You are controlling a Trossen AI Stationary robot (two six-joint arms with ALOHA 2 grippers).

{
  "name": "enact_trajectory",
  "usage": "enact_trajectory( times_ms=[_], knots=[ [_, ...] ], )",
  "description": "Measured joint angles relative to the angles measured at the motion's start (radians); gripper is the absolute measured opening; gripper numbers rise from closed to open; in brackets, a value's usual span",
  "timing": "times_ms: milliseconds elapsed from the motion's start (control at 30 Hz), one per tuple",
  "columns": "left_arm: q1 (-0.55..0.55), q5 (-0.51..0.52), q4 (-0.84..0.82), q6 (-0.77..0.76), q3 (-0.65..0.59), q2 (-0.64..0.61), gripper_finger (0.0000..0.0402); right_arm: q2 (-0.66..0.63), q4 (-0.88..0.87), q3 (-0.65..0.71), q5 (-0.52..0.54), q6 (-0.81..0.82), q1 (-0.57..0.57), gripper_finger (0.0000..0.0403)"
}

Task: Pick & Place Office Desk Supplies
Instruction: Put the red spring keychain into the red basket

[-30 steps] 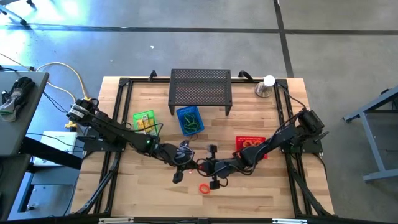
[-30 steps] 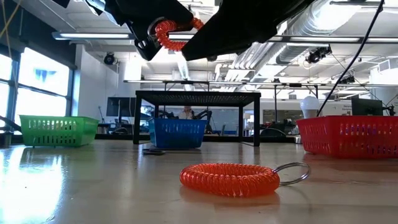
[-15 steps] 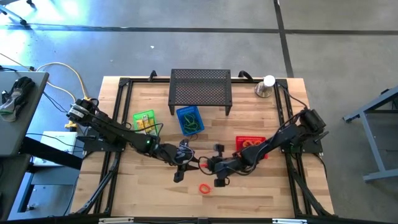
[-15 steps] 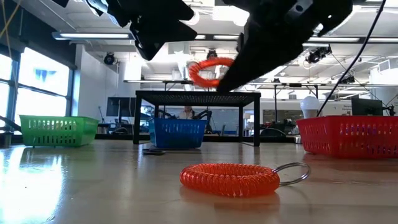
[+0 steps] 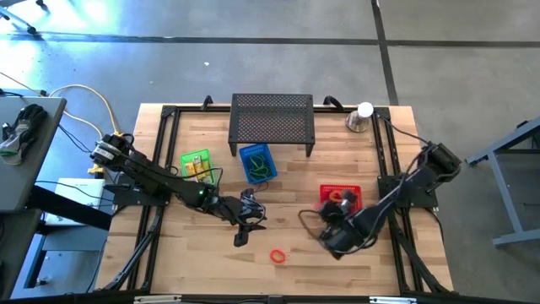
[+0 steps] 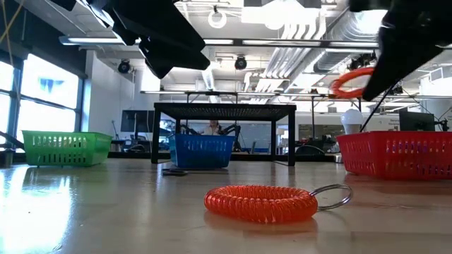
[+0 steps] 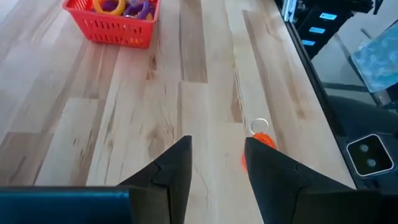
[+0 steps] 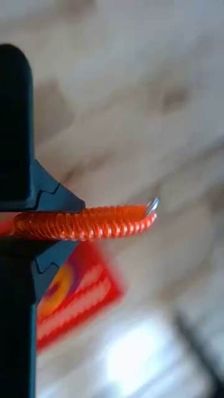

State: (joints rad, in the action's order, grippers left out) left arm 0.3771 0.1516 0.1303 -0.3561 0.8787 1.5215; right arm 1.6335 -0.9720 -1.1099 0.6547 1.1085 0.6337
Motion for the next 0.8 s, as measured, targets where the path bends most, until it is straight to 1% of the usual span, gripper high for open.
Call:
enact_trajectory(
  times_ms=[67,233,300,367,433,533,633,800],
  knots=[
    [-0.002,0.000,0.000,0.000,0.000,0.000,0.0144,-0.010,-0.110,0.000,0.008,0.141,0.022,0.0019],
    [-0.003,0.015,-0.009,0.000,0.000,0.000,0.0144,-0.007,-0.284,0.003,-0.036,0.414,0.026,0.0019],
    [-0.003,0.040,-0.021,0.000,0.000,0.000,0.0144,-0.011,-0.288,0.020,-0.052,0.514,0.005,0.0019],
    [-0.004,0.051,-0.033,0.000,0.000,0.000,0.0144,-0.008,-0.285,0.040,-0.069,0.577,-0.017,0.0019],
    [-0.004,0.060,-0.043,0.001,0.000,0.000,0.0144,-0.008,-0.273,0.060,-0.101,0.591,-0.037,0.0020],
    [-0.004,0.060,-0.051,0.001,0.000,0.000,0.0144,-0.007,-0.198,0.096,-0.150,0.537,-0.068,0.0026],
    [-0.004,0.060,-0.051,0.001,0.000,0.000,0.0144,-0.007,-0.146,0.135,-0.157,0.509,-0.089,0.0044],
    [-0.004,0.060,-0.063,0.001,0.000,0.000,0.0144,-0.007,-0.140,0.174,-0.158,0.517,-0.118,0.0082]
  ],
)
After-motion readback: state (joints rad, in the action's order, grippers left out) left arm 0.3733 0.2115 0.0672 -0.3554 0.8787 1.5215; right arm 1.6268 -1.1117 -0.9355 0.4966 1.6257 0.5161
